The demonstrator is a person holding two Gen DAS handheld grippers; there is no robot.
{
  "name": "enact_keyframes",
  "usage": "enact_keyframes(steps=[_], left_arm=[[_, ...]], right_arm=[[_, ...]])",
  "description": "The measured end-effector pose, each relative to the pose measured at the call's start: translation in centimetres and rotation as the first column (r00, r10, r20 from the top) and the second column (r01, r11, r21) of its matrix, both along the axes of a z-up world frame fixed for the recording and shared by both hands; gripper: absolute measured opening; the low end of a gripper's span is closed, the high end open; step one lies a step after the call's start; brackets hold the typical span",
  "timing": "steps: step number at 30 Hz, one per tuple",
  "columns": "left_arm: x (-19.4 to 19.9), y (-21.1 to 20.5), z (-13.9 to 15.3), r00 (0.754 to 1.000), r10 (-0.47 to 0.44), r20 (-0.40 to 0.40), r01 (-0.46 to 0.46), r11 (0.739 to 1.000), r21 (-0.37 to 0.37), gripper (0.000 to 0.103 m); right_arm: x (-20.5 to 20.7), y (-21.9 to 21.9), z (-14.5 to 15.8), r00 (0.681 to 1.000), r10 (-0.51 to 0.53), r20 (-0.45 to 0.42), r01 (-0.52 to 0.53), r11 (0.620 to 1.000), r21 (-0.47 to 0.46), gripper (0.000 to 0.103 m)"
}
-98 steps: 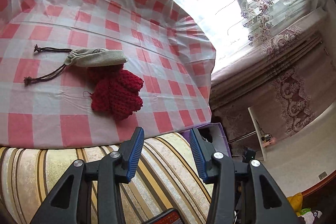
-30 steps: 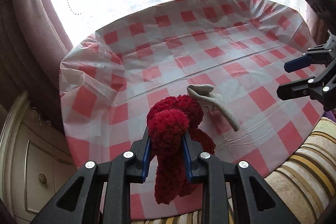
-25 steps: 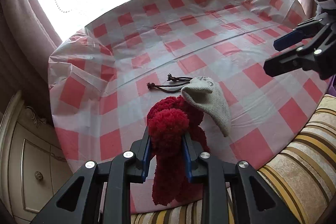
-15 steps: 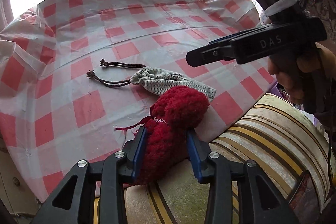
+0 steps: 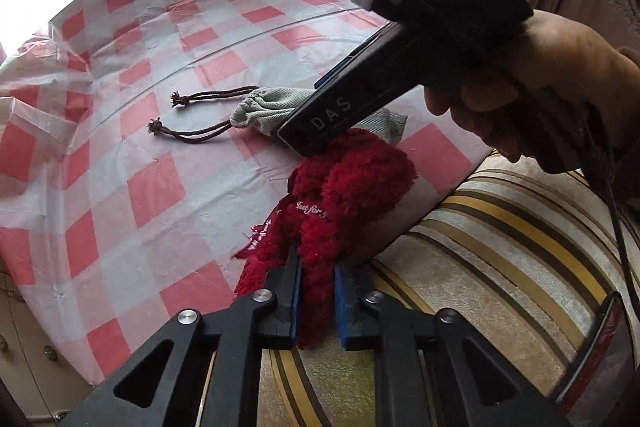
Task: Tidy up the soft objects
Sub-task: 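Grasp the grey drawstring pouch by its body with the right tool, then carry the red toy into the box with the left tool while the right tool drops the grey pouch in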
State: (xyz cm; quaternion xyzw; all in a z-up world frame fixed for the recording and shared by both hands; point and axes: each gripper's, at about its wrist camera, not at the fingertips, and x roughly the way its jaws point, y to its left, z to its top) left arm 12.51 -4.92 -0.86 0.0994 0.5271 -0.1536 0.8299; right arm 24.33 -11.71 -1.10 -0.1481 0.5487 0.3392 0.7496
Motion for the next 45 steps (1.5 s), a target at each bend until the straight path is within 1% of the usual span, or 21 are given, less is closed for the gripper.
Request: enact_keyframes(steps=[1,2,3,4,6,9,13,16,21,27,30,33,36,38,39,41,43,44,45], left_arm=[[-0.1,0.0,0.2,1.000,-0.001,0.005,0.001,1.000,-0.001,0.012],[-0.3,0.2,0.5,1.000,0.001,0.013,-0.001,1.000,-0.020,0.012],[-0.6,0.5,0.9,1.000,0.011,0.022,-0.010,0.999,-0.037,0.012],[-0.8,0.8,1.2,0.999,0.023,0.031,-0.022,0.999,-0.045,0.011],[-1.4,1.5,1.8,0.997,0.050,0.051,-0.047,0.997,-0.058,0.011],[-2.1,2.5,2.8,0.993,0.093,0.078,-0.086,0.993,-0.085,0.011],[-2.5,3.1,3.8,0.984,0.141,0.105,-0.130,0.986,-0.108,0.011],[-2.1,3.1,4.4,0.981,0.149,0.124,-0.135,0.984,-0.114,0.011],[-2.1,1.6,5.6,0.981,0.124,0.152,-0.109,0.989,-0.103,0.011],[-2.0,-1.9,7.6,0.980,0.053,0.193,-0.036,0.995,-0.088,0.011],[-2.0,-3.7,8.9,0.975,0.011,0.221,0.007,0.997,-0.082,0.011],[-2.2,-5.9,10.1,0.969,-0.038,0.243,0.058,0.995,-0.077,0.011],[-2.5,-8.7,11.0,0.960,-0.102,0.260,0.124,0.990,-0.068,0.011],[-2.5,-10.9,11.3,0.952,-0.151,0.266,0.174,0.982,-0.065,0.011],[-2.5,-12.1,11.4,0.948,-0.176,0.266,0.199,0.978,-0.063,0.011],[-2.3,-14.8,11.4,0.938,-0.226,0.263,0.247,0.968,-0.050,0.011],[-2.2,-17.8,11.2,0.925,-0.281,0.257,0.296,0.955,-0.021,0.011],[-2.0,-19.3,10.9,0.918,-0.308,0.251,0.319,0.948,-0.004,0.011],[-1.8,-20.8,10.6,0.911,-0.332,0.243,0.339,0.941,0.015,0.011]], right_arm=[[-0.2,-0.1,0.2,1.000,0.004,0.025,-0.004,1.000,-0.002,0.039],[-0.2,-0.4,0.3,1.000,0.004,0.012,-0.004,1.000,0.007,0.029],[-0.1,-0.9,0.4,1.000,-0.004,-0.006,0.004,1.000,0.027,0.025],[-0.1,-1.5,0.8,1.000,-0.012,0.006,0.012,0.999,0.037,0.024],[-0.4,-2.7,1.8,0.998,-0.032,0.051,0.029,0.999,0.043,0.022],[-0.8,-5.0,3.3,0.994,-0.071,0.086,0.065,0.996,0.068,0.020],[-2.2,-8.3,5.3,0.979,-0.118,0.165,0.110,0.992,0.055,0.020],[-3.4,-10.9,6.5,0.966,-0.154,0.208,0.148,0.988,0.044,0.020],[-5.5,-15.8,7.8,0.945,-0.235,0.229,0.225,0.972,0.068,0.020],[-8.9,-22.7,9.1,0.913,-0.335,0.232,0.318,0.942,0.105,0.020],[-11.2,-27.1,9.9,0.888,-0.390,0.244,0.375,0.921,0.108,0.020],[-13.7,-32.1,10.1,0.850,-0.462,0.252,0.454,0.886,0.093,0.020],[-16.0,-36.8,8.6,0.811,-0.540,0.226,0.542,0.838,0.057,0.020],[-17.3,-39.0,6.4,0.795,-0.580,0.179,0.583,0.811,0.036,0.020],[-17.8,-39.9,4.9,0.789,-0.598,0.141,0.600,0.799,0.030,0.020],[-18.3,-40.7,1.7,0.786,-0.614,0.075,0.615,0.788,0.009,0.020],[-18.4,-40.9,-1.6,0.794,-0.607,-0.008,0.607,0.794,-0.023,0.021],[-18.4,-41.0,-2.8,0.785,-0.618,-0.037,0.616,0.786,-0.041,0.021],[-18.4,-41.2,-3.8,0.773,-0.632,-0.053,0.629,0.775,-0.059,0.024]])
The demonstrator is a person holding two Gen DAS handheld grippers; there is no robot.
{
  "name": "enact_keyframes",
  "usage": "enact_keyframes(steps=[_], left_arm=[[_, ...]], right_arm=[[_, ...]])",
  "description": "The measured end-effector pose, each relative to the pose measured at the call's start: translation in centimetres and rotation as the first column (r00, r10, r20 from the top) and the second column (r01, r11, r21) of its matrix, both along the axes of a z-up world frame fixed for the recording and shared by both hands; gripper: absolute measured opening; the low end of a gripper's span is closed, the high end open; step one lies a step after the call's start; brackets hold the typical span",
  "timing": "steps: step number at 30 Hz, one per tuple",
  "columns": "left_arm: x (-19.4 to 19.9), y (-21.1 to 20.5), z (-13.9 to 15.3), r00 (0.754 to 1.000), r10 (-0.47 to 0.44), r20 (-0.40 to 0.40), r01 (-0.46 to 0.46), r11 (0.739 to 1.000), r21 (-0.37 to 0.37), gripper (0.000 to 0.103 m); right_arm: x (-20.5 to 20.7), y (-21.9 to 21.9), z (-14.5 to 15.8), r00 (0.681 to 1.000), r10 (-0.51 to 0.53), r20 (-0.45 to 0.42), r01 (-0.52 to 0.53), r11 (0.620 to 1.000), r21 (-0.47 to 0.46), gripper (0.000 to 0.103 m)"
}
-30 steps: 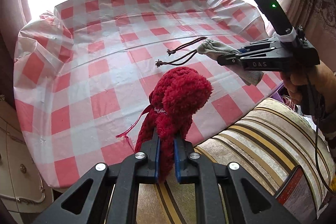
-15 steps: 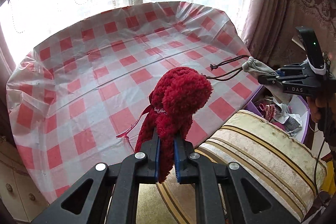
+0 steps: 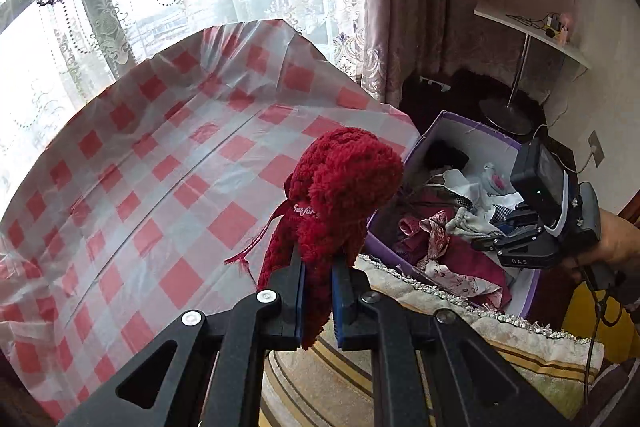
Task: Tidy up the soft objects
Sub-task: 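Carry the red toy into the box with the left tool while the right tool drops the grey pouch in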
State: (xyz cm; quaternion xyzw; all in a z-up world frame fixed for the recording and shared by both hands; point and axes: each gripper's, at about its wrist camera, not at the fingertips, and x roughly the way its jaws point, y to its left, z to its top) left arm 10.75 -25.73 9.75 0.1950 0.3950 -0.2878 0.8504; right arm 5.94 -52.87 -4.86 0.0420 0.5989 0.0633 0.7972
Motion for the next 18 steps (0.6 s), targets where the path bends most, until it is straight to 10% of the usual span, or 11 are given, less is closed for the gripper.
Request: enact_keyframes(steps=[4,11,18], left_arm=[[0.9,-6.2,-1.3,0.997,-0.072,0.011,0.071,0.992,0.100,0.011],[-0.1,-16.5,-6.0,0.977,-0.209,0.032,0.189,0.931,0.314,0.011],[-3.9,-22.5,-13.5,0.940,-0.330,-0.090,0.327,0.792,0.515,0.016]], right_arm=[[-0.6,-0.9,0.2,1.000,-0.025,-0.013,0.025,1.000,0.004,0.075],[-5.0,-5.9,5.3,0.980,-0.159,0.118,0.165,0.985,-0.044,0.083],[-9.1,-9.7,7.3,0.950,-0.260,0.176,0.274,0.960,-0.060,0.083]])
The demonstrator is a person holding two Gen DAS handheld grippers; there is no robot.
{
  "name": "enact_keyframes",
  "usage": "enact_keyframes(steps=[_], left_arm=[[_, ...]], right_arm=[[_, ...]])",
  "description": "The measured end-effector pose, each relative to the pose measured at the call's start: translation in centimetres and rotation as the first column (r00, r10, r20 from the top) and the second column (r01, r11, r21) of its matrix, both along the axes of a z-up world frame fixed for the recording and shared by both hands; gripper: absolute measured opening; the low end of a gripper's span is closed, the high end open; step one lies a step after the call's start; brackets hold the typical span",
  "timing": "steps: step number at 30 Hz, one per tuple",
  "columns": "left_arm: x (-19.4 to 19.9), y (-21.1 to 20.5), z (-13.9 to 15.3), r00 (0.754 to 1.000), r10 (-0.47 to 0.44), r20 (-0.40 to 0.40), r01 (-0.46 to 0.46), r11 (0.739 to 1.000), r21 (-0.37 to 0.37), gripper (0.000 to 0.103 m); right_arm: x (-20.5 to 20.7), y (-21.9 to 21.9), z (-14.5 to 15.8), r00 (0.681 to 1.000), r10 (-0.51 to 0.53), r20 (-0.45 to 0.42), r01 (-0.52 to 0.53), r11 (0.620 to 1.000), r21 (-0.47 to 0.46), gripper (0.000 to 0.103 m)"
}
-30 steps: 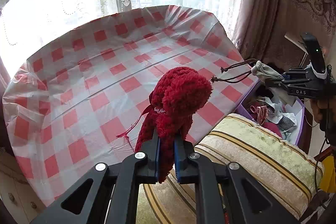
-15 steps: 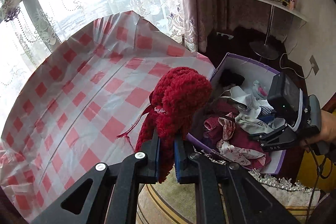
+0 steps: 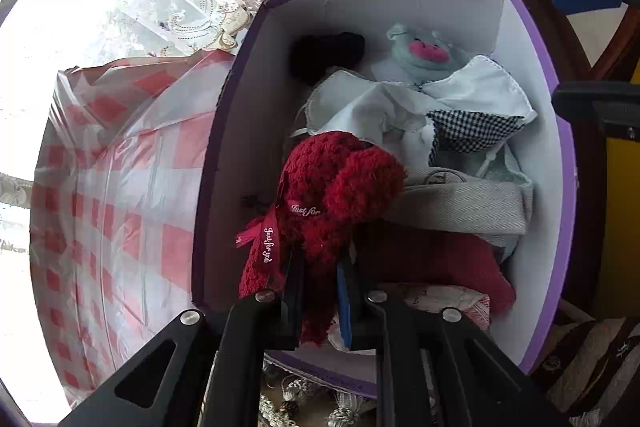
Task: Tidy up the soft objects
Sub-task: 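Carry the red toy into the box with the left tool while the right tool drops the grey pouch in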
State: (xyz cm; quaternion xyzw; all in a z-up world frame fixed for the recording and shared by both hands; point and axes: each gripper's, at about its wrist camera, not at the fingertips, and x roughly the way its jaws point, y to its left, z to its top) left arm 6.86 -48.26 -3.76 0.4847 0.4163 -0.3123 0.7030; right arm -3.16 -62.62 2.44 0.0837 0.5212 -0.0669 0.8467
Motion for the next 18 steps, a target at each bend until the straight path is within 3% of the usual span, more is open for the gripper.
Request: enact_keyframes(steps=[1,2,3,5,6,9,12,15,16,18], left_arm=[[-0.7,-0.4,-0.5,0.999,-0.029,-0.036,0.030,0.999,0.018,0.018],[-1.4,-0.7,-0.8,0.995,-0.059,-0.077,0.061,0.998,0.027,0.029],[-1.8,-0.9,-0.8,0.985,-0.076,-0.153,0.080,0.997,0.022,0.046],[-1.9,-0.9,-0.8,0.918,-0.070,-0.390,0.066,0.998,-0.023,0.065],[-1.9,-0.8,-0.6,0.888,-0.067,-0.455,0.049,0.998,-0.051,0.067],[-1.2,0.4,1.2,0.867,-0.046,-0.497,-0.019,0.992,-0.124,0.067],[-0.3,2.9,3.8,0.812,-0.015,-0.583,-0.144,0.963,-0.226,0.067],[-0.4,6.0,6.7,0.814,0.078,-0.575,-0.303,0.902,-0.307,0.067],[-0.3,7.2,7.5,0.798,0.126,-0.589,-0.379,0.865,-0.328,0.067],[-0.4,10.1,8.5,0.749,0.197,-0.633,-0.523,0.762,-0.382,0.067]], right_arm=[[0.1,-0.1,0.1,1.000,-0.007,0.003,0.007,1.000,0.003,0.083],[-0.1,-0.3,0.2,1.000,-0.011,0.004,0.011,1.000,0.005,0.083],[-0.4,-0.6,0.2,1.000,-0.016,0.006,0.016,1.000,0.007,0.083],[-0.5,-0.7,0.4,1.000,-0.023,0.015,0.023,1.000,0.015,0.083],[-0.5,-0.5,0.4,1.000,-0.023,0.021,0.023,1.000,0.017,0.083],[-0.8,0.1,0.6,0.999,-0.024,0.031,0.023,1.000,0.017,0.083],[-1.0,1.0,0.8,0.999,-0.032,0.036,0.031,0.999,0.020,0.083],[-1.3,1.9,1.1,0.998,-0.045,0.032,0.044,0.999,0.024,0.084],[-1.4,2.3,1.2,0.999,-0.040,0.032,0.039,0.999,0.021,0.084],[-1.6,3.1,1.5,0.999,-0.040,0.032,0.040,0.999,-0.001,0.084]])
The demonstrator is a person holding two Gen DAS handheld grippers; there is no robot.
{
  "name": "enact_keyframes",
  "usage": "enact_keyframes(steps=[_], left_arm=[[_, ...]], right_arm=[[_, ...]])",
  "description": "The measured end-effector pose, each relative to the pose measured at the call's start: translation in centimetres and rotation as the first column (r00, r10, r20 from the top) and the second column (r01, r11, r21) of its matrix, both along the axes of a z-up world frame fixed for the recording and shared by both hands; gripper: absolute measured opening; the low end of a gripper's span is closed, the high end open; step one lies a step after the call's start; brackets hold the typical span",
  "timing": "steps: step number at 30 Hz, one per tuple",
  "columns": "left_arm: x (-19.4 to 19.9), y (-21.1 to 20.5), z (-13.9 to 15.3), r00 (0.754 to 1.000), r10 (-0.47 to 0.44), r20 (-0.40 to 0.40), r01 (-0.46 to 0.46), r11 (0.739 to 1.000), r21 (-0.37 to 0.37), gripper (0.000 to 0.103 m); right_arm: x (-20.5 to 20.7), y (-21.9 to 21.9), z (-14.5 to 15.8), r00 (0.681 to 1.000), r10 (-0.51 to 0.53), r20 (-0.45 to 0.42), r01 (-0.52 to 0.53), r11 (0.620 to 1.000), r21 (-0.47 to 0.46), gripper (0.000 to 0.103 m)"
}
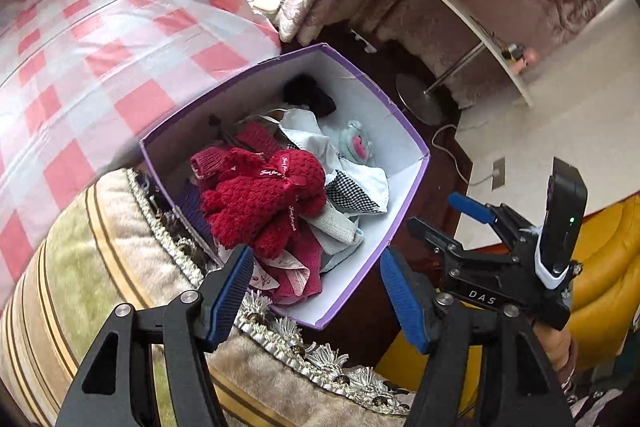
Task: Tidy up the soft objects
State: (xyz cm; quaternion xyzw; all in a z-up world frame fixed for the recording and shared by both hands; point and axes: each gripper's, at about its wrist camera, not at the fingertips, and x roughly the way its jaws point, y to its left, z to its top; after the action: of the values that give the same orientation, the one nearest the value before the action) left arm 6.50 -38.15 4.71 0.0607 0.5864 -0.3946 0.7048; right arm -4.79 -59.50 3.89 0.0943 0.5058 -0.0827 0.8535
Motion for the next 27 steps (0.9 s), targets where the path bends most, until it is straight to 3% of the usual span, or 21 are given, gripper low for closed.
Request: enact_keyframes(steps=[3,7,12,16,21,27], left_arm=[[-0.9,3.5,0.3,0.987,0.149,-0.053,-0.153,0.985,-0.078,0.067],[-2.2,5.0,-1.0,0.971,0.213,-0.114,-0.225,0.969,-0.107,0.070],[-2.5,4.0,-1.7,0.968,0.239,-0.071,-0.245,0.965,-0.092,0.077],[-2.5,3.4,-2.4,0.973,0.230,-0.037,-0.231,0.972,-0.036,0.079],[-2.2,3.7,-2.7,0.967,0.249,-0.050,-0.252,0.966,-0.067,0.082],[-2.4,3.2,-2.9,0.970,0.239,-0.038,-0.240,0.970,-0.039,0.082]], right_arm=[[-0.3,1.0,0.3,1.000,0.009,0.000,-0.009,1.000,-0.019,0.085],[-0.4,2.0,0.7,1.000,0.019,0.007,-0.018,0.999,-0.041,0.085],[-0.4,2.4,1.2,1.000,0.018,0.014,-0.017,0.997,-0.077,0.085],[-0.4,2.2,1.4,1.000,0.012,0.019,-0.010,0.996,-0.084,0.085],[-0.4,2.2,1.2,1.000,0.015,0.011,-0.014,0.997,-0.080,0.085],[-0.5,2.2,1.2,1.000,0.017,0.012,-0.016,0.997,-0.081,0.085]])
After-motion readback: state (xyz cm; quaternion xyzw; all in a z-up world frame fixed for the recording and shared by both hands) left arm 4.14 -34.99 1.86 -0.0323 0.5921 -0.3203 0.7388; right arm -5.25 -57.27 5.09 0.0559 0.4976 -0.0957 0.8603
